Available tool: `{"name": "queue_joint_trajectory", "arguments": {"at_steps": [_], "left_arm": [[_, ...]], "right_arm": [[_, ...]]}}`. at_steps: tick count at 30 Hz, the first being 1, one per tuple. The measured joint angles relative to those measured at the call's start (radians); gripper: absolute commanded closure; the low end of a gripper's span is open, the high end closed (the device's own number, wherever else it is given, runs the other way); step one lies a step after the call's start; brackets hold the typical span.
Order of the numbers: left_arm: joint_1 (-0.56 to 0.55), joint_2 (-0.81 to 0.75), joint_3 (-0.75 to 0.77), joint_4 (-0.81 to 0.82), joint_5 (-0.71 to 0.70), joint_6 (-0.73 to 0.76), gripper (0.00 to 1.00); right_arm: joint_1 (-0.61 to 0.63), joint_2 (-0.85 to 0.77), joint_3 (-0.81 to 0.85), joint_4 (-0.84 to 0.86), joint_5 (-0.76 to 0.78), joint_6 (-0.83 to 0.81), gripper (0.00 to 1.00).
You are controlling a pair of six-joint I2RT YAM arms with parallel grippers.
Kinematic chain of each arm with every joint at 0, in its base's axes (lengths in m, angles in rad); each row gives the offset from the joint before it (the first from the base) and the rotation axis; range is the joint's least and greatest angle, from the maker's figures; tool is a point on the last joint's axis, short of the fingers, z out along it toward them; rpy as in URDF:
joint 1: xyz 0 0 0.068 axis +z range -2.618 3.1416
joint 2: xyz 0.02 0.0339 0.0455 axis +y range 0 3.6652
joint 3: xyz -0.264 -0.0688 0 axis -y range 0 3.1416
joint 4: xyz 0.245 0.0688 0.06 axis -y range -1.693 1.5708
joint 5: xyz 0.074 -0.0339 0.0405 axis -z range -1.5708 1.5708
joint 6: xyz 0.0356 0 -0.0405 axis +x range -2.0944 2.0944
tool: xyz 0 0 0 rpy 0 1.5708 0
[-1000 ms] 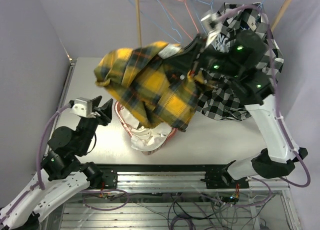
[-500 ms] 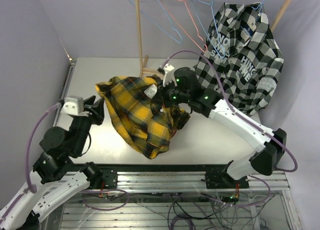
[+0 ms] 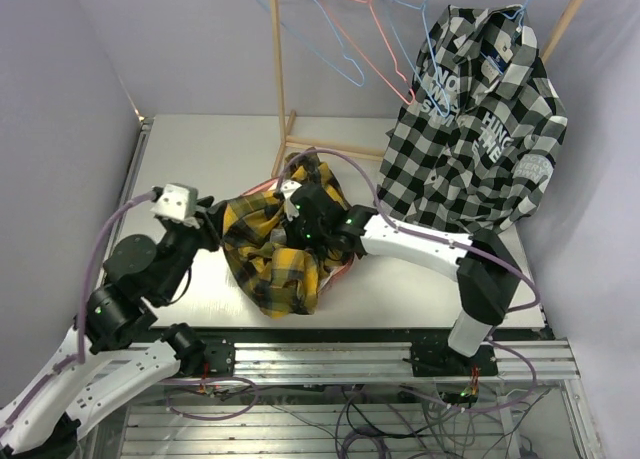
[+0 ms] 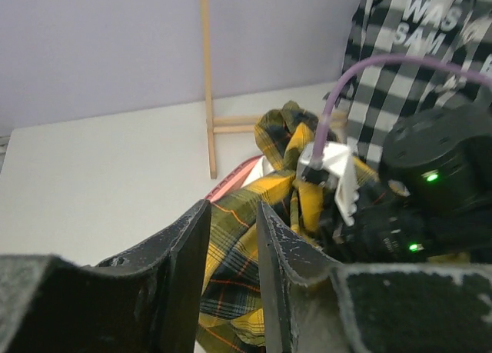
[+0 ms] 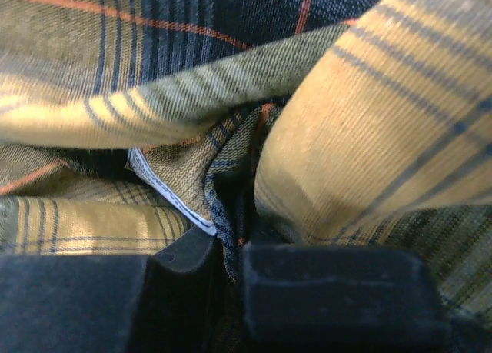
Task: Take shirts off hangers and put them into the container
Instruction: Place the shirt in the bin.
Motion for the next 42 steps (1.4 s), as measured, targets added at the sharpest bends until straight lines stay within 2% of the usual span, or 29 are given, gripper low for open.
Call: {"name": "queue_joint_trajectory", "arguments": {"at_steps": [3, 10, 15, 16, 20, 22, 25, 26, 27, 28, 29, 30, 33, 42], "left_arm": [[0.000, -0.058, 0.007, -0.011, 0.000, -0.005, 0.59], [0.000, -0.064, 0.029, -0.063, 0.000, -0.019, 0.59], [0.000, -0.033, 0.029, -0.105, -0.004, -0.042, 0.53], [0.000, -0.020, 0.029, -0.114, -0.011, -0.054, 0.52], [0.000, 0.049, 0.037, -0.164, -0.036, -0.128, 0.50], [0.000, 0.076, 0.037, -0.185, -0.042, -0.173, 0.47], [0.000, 0.085, 0.037, -0.204, -0.051, -0.226, 0.43], [0.000, 0.077, 0.035, -0.205, -0.056, -0.248, 0.41], [0.000, 0.075, 0.035, -0.205, -0.057, -0.254, 0.40], [0.000, 0.069, 0.034, -0.205, -0.059, -0.266, 0.40], [0.000, 0.061, 0.033, -0.205, -0.061, -0.275, 0.39], [0.000, 0.052, 0.033, -0.206, -0.065, -0.285, 0.39], [0.000, 0.048, 0.033, -0.214, -0.075, -0.316, 0.39], [0.000, 0.053, 0.014, -0.253, -0.095, -0.422, 0.39]], "right_arm": [[0.001, 0.048, 0.000, 0.028, 0.002, 0.018, 1.00], [0.000, 0.179, 0.004, 0.097, -0.027, 0.052, 1.00], [0.000, 0.180, -0.026, 0.152, -0.039, 0.068, 0.97], [0.000, 0.178, -0.031, 0.160, -0.042, 0.071, 0.94], [-0.002, 0.173, -0.045, 0.182, -0.053, 0.080, 0.74], [0.000, 0.165, -0.051, 0.189, -0.059, 0.087, 0.60], [0.008, 0.144, -0.058, 0.189, -0.062, 0.097, 0.55], [0.011, 0.135, -0.058, 0.183, -0.058, 0.098, 0.49], [0.013, 0.126, -0.058, 0.174, -0.053, 0.099, 0.40], [0.014, 0.114, -0.057, 0.161, -0.049, 0.100, 0.36], [0.014, 0.105, -0.055, 0.148, -0.046, 0.106, 0.22], [0.014, 0.092, -0.052, 0.129, -0.041, 0.105, 0.16], [0.014, 0.046, -0.032, 0.065, -0.019, 0.108, 0.11], [0.013, -0.082, 0.067, -0.007, 0.039, 0.118, 0.12]]}}
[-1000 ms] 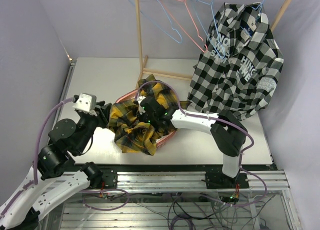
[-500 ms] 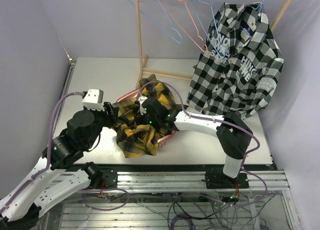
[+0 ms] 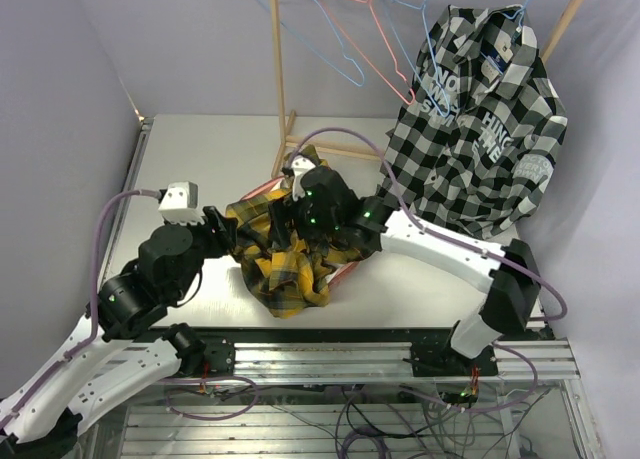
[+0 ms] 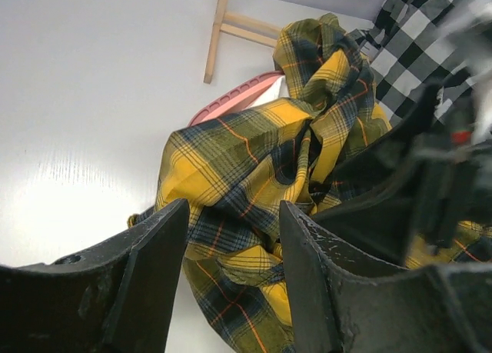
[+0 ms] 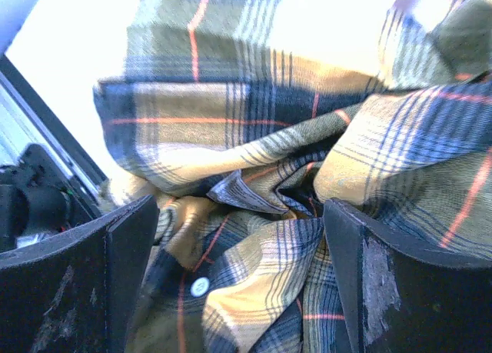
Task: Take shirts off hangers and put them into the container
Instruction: Place the shirt in the bin.
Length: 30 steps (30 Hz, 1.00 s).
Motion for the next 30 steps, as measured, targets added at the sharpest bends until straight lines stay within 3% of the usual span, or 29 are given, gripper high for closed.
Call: {"name": "queue_joint_trajectory", "arguments": {"at_steps": [6, 16, 23, 27, 29, 30], "left_arm": [[0.000, -0.046, -0.087, 0.001, -0.006, -0.087, 0.37], [0.000, -0.048, -0.233, 0.009, -0.106, -0.301, 0.19], [0.000, -0.023, -0.256, 0.048, -0.219, -0.380, 0.10], [0.000, 0.017, -0.283, 0.101, -0.240, -0.384, 0.14], [0.000, 0.038, -0.307, 0.137, -0.236, -0.383, 0.22], [0.000, 0.047, -0.319, 0.155, -0.231, -0.382, 0.32]], "right_arm": [[-0.001, -0.122, 0.034, -0.023, 0.085, 0.006, 0.13], [-0.002, -0.542, -0.121, -0.008, 0.284, 0.026, 0.14], [-0.002, -0.602, -0.210, -0.023, 0.313, 0.025, 0.13], [-0.002, -0.602, -0.237, -0.041, 0.313, 0.022, 0.13], [-0.002, -0.607, -0.240, -0.048, 0.313, 0.019, 0.13], [-0.002, -0.609, -0.241, -0.048, 0.313, 0.018, 0.13]]}}
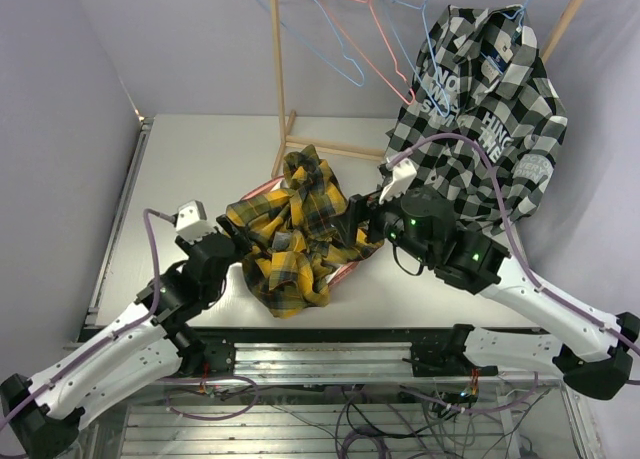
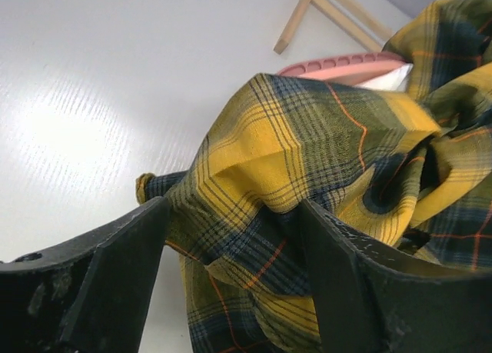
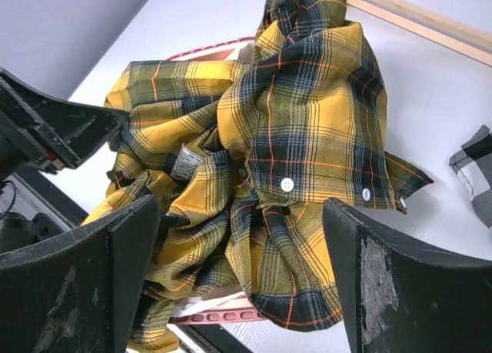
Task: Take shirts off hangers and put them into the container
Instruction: Place the shirt in the bin.
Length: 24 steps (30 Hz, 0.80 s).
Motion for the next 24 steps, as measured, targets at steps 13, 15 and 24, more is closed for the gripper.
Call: {"name": "queue_joint_trajectory", "arguments": {"at_steps": [13, 15, 24], "left_arm": [[0.000, 0.047, 0.109, 0.006, 0.039, 0.052, 0.93], [0.000, 0.060, 0.175, -0.015, 0.041, 0.071, 0.93], [0.000, 0.264, 0.415, 0.055, 0.238, 0.248, 0.93]], "right_arm": [[0.000, -0.080, -0.026, -0.005, 0.025, -0.015, 0.13], [0.000, -0.080, -0.034, -0.005, 0.025, -0.015, 0.13], [0.000, -0.092, -0.046, -0.015, 0.050, -0.013, 0.13]]}}
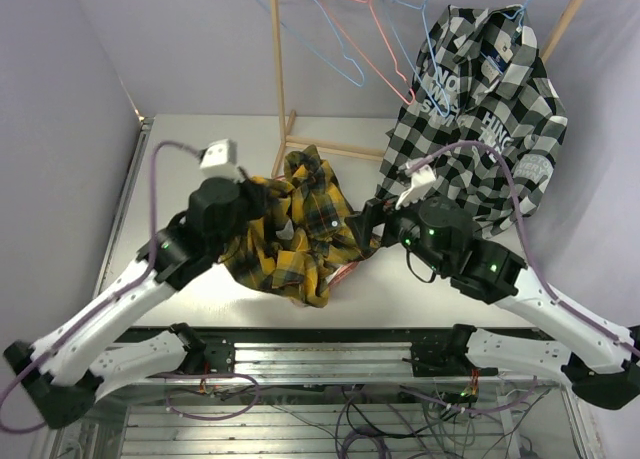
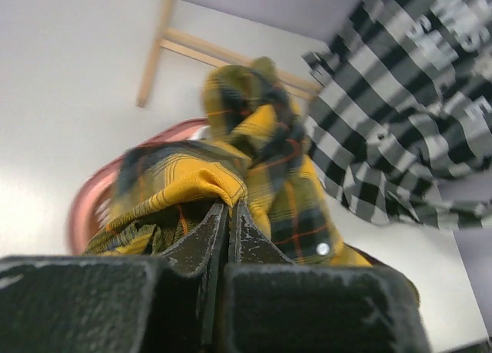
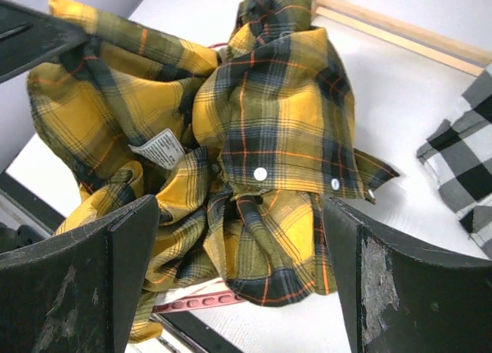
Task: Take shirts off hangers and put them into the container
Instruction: Place the shirt in the bin.
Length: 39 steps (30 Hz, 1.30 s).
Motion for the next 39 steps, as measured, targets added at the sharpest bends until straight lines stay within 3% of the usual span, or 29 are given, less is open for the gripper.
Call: {"name": "queue_joint_trajectory", "arguments": {"at_steps": [7, 12, 26, 39], "left_arm": [[0.000, 0.428, 0.250, 0.077, 0.269, 0.103, 0.93], [0.000, 0.622, 0.230, 0.076, 0.368, 0.108, 0.93], [0.009, 0.669, 0.040, 0.196, 0.428, 0.016, 0.93], [0.022, 0.799, -0.069, 0.509, 0.597, -0.122, 0.93]], "right_arm": [[0.000, -0.177, -0.016, -0.048, 0.117, 0.034, 0.14], [0.000, -0.309, -0.006, -0.079, 0.193, 0.053, 0.14], [0.000, -0.232, -0.034, -0.123, 0.220, 0.054, 0.13], [0.000, -0.205, -0.039, -0.113, 0.218, 0.052, 0.11]]}}
